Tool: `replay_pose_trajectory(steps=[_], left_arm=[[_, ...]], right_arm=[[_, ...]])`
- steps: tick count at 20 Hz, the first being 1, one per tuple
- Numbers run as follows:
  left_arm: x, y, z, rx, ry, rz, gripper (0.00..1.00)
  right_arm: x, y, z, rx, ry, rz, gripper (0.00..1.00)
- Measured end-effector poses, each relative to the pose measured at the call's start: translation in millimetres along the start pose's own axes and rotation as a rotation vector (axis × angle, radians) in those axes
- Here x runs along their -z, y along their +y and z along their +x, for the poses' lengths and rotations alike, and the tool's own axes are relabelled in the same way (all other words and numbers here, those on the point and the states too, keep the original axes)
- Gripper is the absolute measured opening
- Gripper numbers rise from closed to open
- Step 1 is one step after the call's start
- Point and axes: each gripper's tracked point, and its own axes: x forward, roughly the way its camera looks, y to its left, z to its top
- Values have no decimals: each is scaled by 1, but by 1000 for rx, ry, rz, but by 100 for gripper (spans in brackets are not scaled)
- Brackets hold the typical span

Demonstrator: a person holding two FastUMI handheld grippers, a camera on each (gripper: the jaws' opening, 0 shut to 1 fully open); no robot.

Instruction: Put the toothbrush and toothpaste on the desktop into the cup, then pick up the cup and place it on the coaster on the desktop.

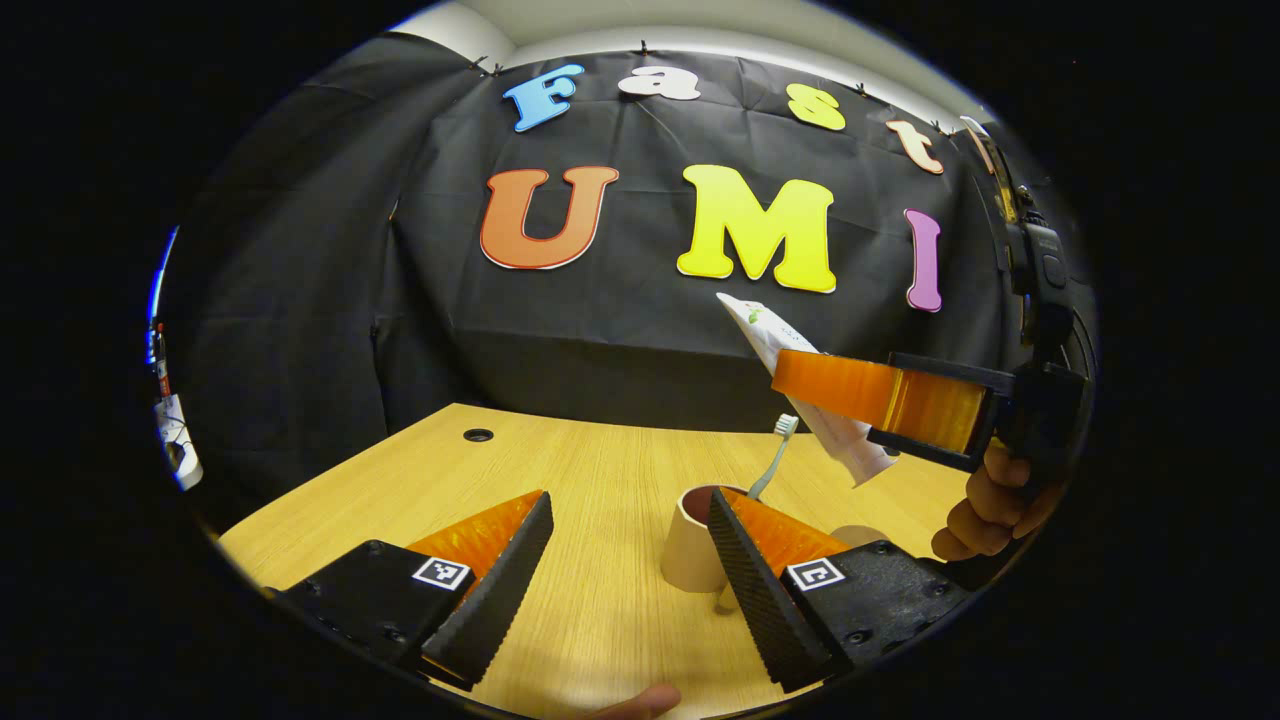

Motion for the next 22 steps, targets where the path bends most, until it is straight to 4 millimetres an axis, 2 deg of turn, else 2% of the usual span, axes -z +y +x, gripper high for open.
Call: replay_pose_trajectory(steps=[3, 4, 8, 14, 15, 17, 18, 21, 22], left_arm=[[1, 1, -2, 21, -5, 5, 99], [3, 1, -2, 28, -3, -3, 99], [16, 4, 0, 32, 30, -21, 99], [24, 7, 3, 31, 56, -31, 99], [24, 5, 2, 34, 57, -32, 99], [26, 4, 3, 34, 63, -28, 99], [28, 3, 3, 33, 68, -24, 99], [28, -5, 3, 44, 73, -17, 99], [29, -9, 4, 49, 74, -19, 99]], right_arm=[[7, -3, 12, 23, 10, 6, 29], [12, -3, 16, 26, 17, 9, 34], [30, -10, 28, 54, 62, 4, 32], [42, -12, 31, 59, 91, 8, 32], [41, -9, 29, 41, 91, 13, 37], [30, -6, 24, 30, 58, 17, 41], [24, -3, 17, 15, 41, 19, 48], [7, -2, -2, 20, -6, -7, 81], [1, -4, -9, 24, -20, -14, 84]])
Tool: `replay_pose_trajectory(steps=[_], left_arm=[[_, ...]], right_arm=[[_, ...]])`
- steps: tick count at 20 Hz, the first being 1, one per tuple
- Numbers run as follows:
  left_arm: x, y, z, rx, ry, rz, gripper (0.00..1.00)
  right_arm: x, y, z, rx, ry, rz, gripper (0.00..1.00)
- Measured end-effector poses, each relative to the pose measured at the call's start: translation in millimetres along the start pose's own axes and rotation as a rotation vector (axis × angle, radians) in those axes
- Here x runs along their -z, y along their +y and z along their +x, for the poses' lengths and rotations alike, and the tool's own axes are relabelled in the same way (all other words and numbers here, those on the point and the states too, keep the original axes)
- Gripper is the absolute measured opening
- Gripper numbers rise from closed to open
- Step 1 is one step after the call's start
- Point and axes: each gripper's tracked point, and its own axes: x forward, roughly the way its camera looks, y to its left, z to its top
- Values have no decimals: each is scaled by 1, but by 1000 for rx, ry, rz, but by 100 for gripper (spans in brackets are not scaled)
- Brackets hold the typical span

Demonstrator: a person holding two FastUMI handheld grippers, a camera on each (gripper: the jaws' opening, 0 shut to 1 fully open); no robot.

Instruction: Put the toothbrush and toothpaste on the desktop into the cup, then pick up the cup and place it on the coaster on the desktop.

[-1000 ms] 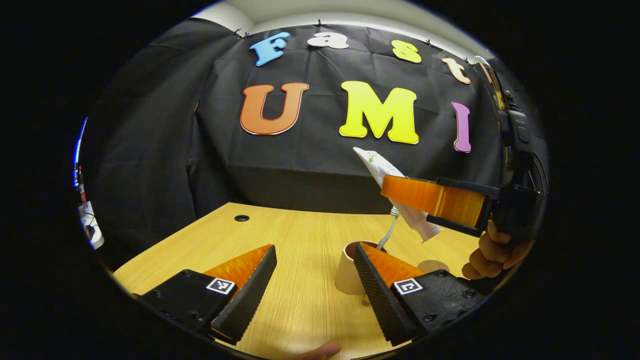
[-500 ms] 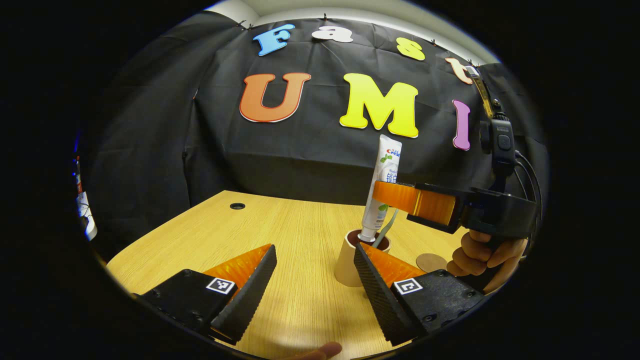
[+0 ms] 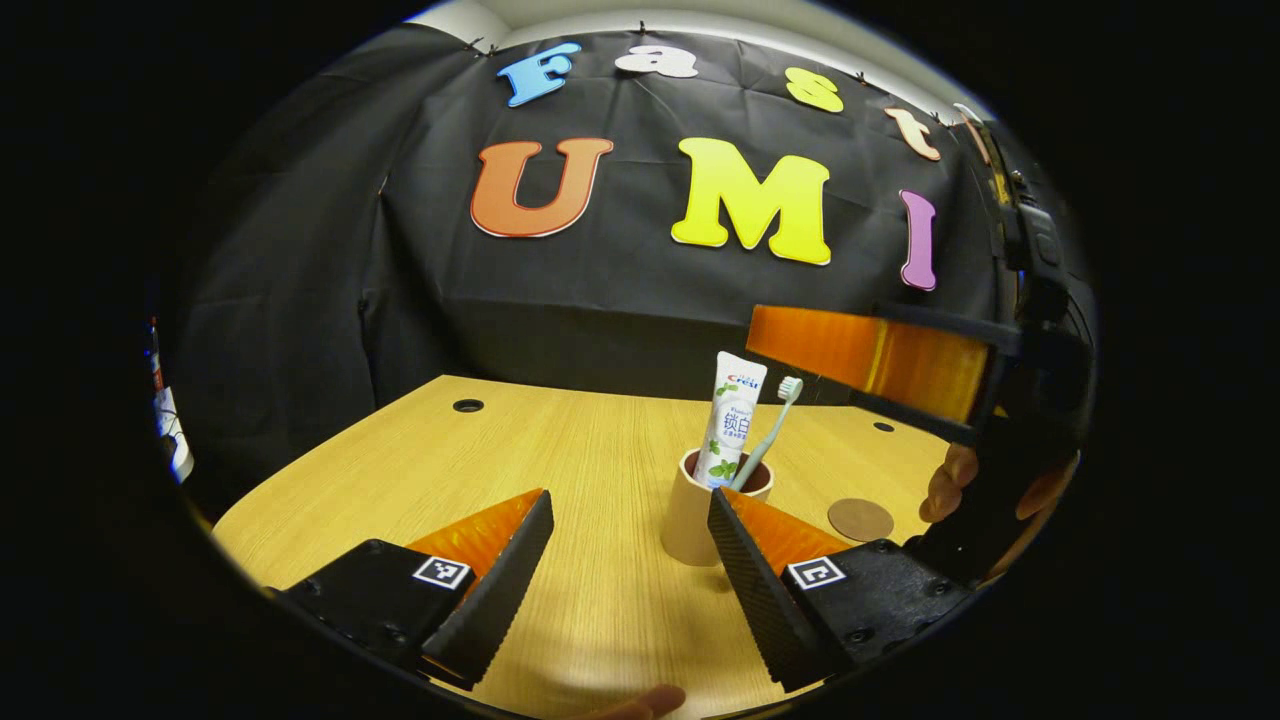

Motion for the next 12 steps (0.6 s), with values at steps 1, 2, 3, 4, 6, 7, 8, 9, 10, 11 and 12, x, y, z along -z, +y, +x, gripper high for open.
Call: replay_pose_trajectory(steps=[1, 2, 3, 4, 6, 7, 8, 9, 10, 11, 12], left_arm=[[2, -5, 3, 6, 8, -1, 99], [6, -9, 5, 14, 24, -1, 99], [10, -13, 7, 19, 44, 0, 99], [12, -18, 9, 22, 55, 1, 99], [11, -26, 13, 30, 60, 11, 99], [9, -28, 16, 29, 55, 21, 99], [8, -30, 18, 24, 57, 33, 99], [8, -34, 21, 16, 61, 46, 99], [8, -38, 24, 15, 65, 59, 99], [6, -43, 24, 17, 68, 69, 99], [4, -48, 25, 18, 65, 77, 99]], right_arm=[[-4, -2, -8, 2, -11, -3, 90], [-10, -3, -16, 3, -21, -4, 92], [-15, -7, -25, 9, -34, -4, 94], [-21, -11, -35, 14, -50, -4, 94], [-31, -19, -54, 23, -78, -4, 94], [-34, -25, -66, 37, -83, -12, 93], [-37, -33, -79, 50, -89, -20, 93], [-40, -39, -93, 62, -99, -28, 94], [-41, -47, -107, 78, -109, -38, 94], [-42, -55, -121, 92, -118, -50, 94], [-43, -62, -136, 107, -127, -58, 94]])
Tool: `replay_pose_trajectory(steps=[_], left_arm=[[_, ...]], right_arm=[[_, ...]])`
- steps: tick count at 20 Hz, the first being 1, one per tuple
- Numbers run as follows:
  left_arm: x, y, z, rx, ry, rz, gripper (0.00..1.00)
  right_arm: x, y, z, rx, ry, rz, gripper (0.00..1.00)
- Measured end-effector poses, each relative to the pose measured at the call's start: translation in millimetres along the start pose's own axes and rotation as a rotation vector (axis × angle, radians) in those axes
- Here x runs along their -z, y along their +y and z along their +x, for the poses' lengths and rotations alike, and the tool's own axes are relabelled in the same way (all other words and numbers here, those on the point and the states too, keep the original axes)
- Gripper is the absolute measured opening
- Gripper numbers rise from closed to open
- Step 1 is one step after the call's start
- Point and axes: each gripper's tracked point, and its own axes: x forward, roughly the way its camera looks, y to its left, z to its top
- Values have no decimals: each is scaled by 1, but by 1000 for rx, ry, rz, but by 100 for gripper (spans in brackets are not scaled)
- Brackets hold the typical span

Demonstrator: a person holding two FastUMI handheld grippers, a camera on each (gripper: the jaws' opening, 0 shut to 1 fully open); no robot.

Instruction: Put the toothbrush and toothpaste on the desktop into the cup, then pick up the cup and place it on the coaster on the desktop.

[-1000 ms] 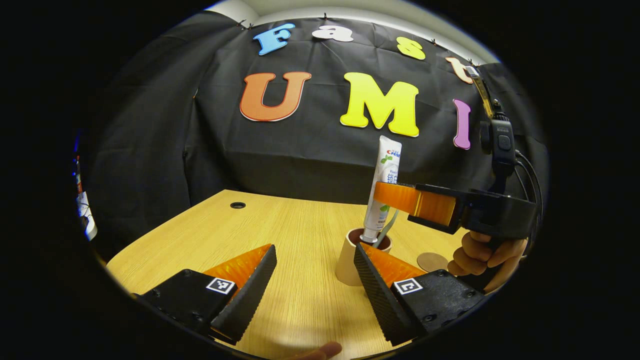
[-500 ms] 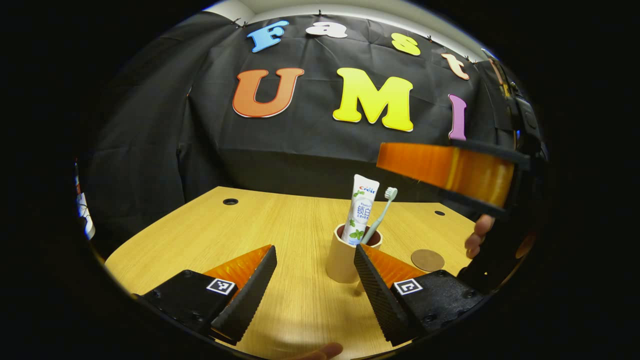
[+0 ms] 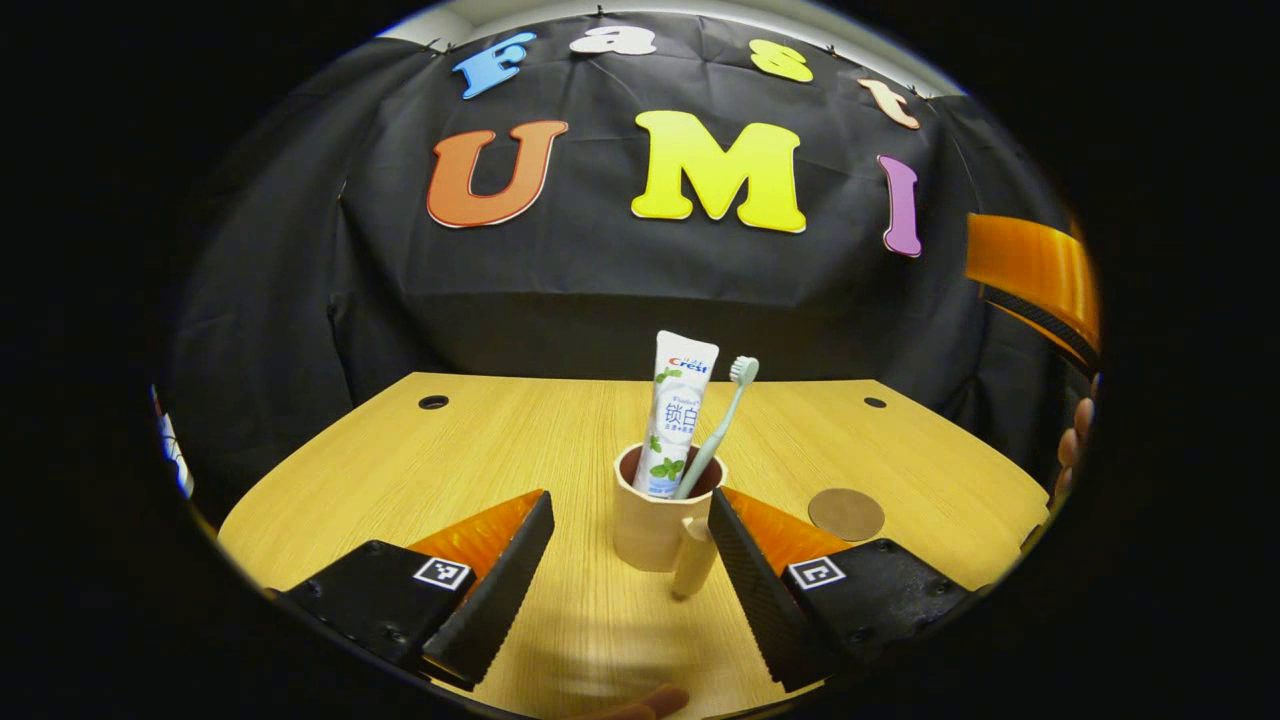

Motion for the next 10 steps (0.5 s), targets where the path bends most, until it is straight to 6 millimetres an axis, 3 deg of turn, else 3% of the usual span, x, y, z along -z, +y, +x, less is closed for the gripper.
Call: replay_pose_trajectory(steps=[5, 10], left_arm=[[-5, -11, 8, -32, 34, 51, 98], [-5, -14, 17, -61, 101, 21, 98]], right_arm=[[-1, -35, -61, 32, -22, -12, 94], [3, -69, -101, 64, -38, -4, 94]])
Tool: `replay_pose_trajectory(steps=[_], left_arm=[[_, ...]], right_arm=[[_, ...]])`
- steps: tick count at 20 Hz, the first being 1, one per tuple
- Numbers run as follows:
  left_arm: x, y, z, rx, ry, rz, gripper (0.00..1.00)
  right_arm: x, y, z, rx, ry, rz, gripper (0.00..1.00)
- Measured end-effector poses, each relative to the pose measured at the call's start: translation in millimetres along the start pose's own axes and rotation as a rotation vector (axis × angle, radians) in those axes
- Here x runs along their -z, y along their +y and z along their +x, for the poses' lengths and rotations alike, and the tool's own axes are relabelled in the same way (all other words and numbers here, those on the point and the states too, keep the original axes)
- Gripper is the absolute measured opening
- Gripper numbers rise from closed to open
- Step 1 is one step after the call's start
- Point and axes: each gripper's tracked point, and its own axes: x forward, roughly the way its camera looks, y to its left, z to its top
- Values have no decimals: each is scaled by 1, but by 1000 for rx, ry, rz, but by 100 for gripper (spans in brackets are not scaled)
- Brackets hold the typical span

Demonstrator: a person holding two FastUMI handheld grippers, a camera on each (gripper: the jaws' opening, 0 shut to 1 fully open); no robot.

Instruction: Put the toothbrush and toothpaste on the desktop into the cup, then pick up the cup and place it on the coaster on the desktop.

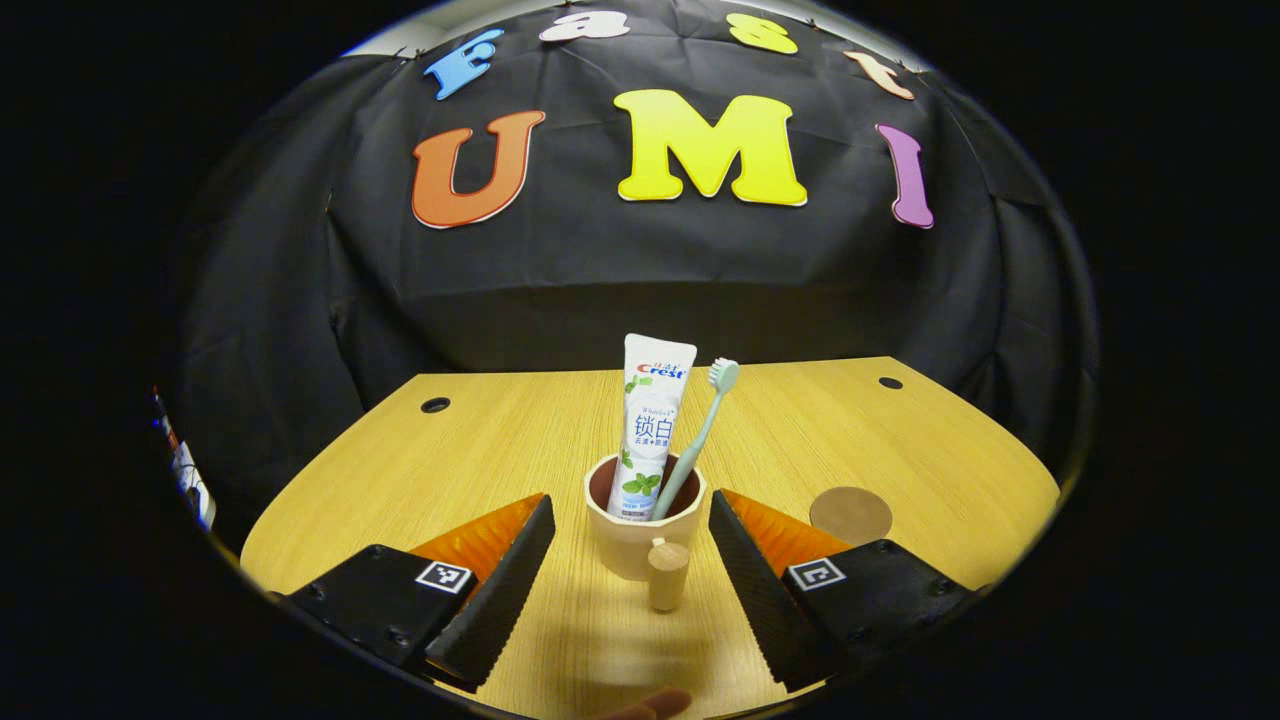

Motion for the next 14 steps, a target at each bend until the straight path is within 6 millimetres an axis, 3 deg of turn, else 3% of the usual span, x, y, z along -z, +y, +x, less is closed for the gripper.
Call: replay_pose_trajectory(steps=[4, 10, 14], left_arm=[[3, -15, 4, 27, 108, -43, 99], [18, -29, 15, 22, 248, -45, 98], [24, -10, 31, -56, 281, 29, 96]], right_arm=[[-7, -29, -21, 30, -33, 13, 93], [-31, -49, -40, 11, -97, 102, 94], [-27, -57, -41, 4, -92, 95, 96]])
